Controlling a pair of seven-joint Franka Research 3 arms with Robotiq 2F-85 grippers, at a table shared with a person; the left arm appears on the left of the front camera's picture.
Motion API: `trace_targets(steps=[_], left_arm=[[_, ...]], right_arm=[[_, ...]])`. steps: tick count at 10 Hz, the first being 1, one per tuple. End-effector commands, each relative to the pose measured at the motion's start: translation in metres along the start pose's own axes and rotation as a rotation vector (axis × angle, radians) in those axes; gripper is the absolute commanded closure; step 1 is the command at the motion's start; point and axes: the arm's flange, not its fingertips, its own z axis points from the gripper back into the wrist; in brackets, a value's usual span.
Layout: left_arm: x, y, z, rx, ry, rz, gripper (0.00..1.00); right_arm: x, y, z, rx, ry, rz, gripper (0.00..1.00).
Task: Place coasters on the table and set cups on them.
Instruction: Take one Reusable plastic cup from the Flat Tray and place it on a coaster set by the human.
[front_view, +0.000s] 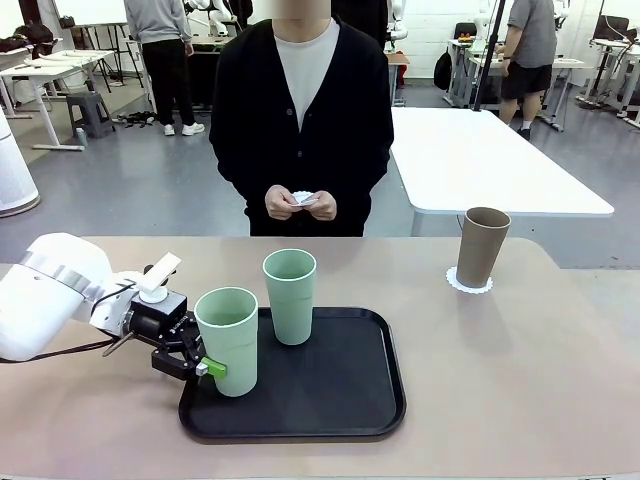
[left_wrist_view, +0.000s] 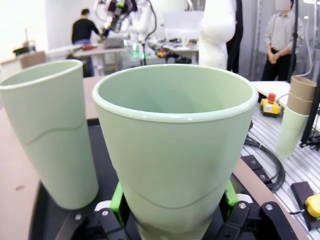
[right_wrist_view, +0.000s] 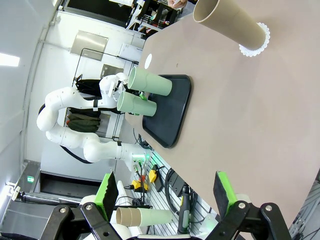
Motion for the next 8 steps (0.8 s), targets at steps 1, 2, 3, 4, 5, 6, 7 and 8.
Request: trace_targets(steps=[1,2,3,4,5,6,7,8], left_arm=[[-0.007,-0.001,-0.002,0.005,-0.028,-0.054,1.0],[-0.005,-0.002,0.001,0.0,-0.03,-0.055,1.0],[-0.003,-0.007,0.005,0.002,-0.029,-0.054,1.0],[0.012,-0.014,0.014,0.039,-0.021,-0.023,0.75],[0.043,-0.029,0.034,0.082,-0.018,-0.005,0.75],[0.077,-0.043,0.053,0.137,0.012,0.011,0.75],[0.11,-0.055,0.071,0.204,0.026,0.038,0.75],[0.134,-0.064,0.088,0.243,0.034,0.041,0.75]], right_arm=[[0.0,0.0,0.0,0.006,-0.002,0.004,0.0],[0.0,0.0,0.0,0.006,-0.002,0.004,0.0],[0.0,0.0,0.0,0.006,-0.002,0.004,0.0],[0.0,0.0,0.0,0.006,-0.002,0.004,0.0],[0.0,0.0,0.0,0.006,-0.002,0.004,0.0],[0.0,0.0,0.0,0.006,-0.002,0.004,0.0],[0.0,0.0,0.0,0.006,-0.002,0.004,0.0],[0.0,0.0,0.0,0.006,-0.002,0.004,0.0]])
